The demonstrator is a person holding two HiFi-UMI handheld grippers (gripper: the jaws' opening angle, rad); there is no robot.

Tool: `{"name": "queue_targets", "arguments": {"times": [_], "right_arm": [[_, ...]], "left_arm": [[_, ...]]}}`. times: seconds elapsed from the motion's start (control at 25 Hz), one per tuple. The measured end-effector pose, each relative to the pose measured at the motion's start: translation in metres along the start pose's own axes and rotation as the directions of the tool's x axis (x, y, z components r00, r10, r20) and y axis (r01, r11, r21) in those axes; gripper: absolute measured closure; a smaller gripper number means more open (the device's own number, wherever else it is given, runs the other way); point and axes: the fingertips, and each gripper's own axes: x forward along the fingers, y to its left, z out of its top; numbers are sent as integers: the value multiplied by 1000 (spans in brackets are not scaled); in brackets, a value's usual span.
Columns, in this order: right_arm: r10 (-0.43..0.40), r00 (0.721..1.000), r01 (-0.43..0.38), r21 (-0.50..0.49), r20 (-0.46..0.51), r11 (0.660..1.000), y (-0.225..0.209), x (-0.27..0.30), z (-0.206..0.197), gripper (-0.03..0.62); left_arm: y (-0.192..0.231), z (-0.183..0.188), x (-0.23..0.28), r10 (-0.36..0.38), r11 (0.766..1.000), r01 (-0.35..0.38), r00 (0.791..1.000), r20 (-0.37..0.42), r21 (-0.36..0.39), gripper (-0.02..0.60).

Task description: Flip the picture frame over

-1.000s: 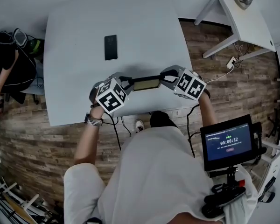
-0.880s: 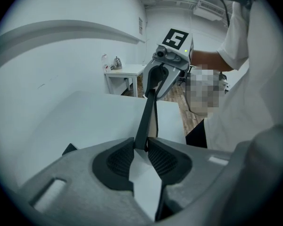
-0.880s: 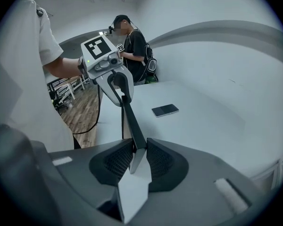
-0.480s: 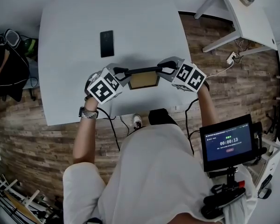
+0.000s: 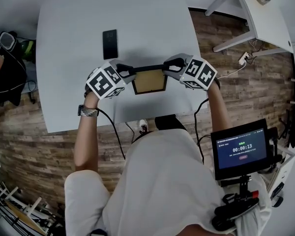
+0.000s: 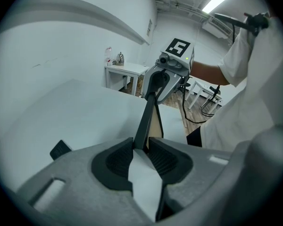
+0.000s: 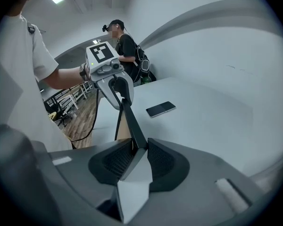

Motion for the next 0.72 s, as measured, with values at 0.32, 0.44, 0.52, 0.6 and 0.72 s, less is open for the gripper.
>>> {"name": "queue_targets", "arguments": {"times": [0.32,0.44,0.52,0.6,0.72], "right_arm": [[64,997,-66,72,31,995,-2,3,-5,488],[71,996,-75,95,48,993,-3,4,-6,487],[76,995,-82,108,60,991,-3,5,-8,485],[85,995,-91,116,61,989,-2,6,-11,484],[99,993,-106,126,64,986,0,9,-14,479]], "left_arm": [[4,-1,7,-44,998,44,999,4,-42,471],[6,0,10,-48,997,48,999,2,-53,471],[6,-1,12,-57,996,57,998,1,-65,471],[5,-3,14,-73,994,73,997,-6,-78,469],[2,-6,17,-92,991,91,996,-13,-96,466]]}}
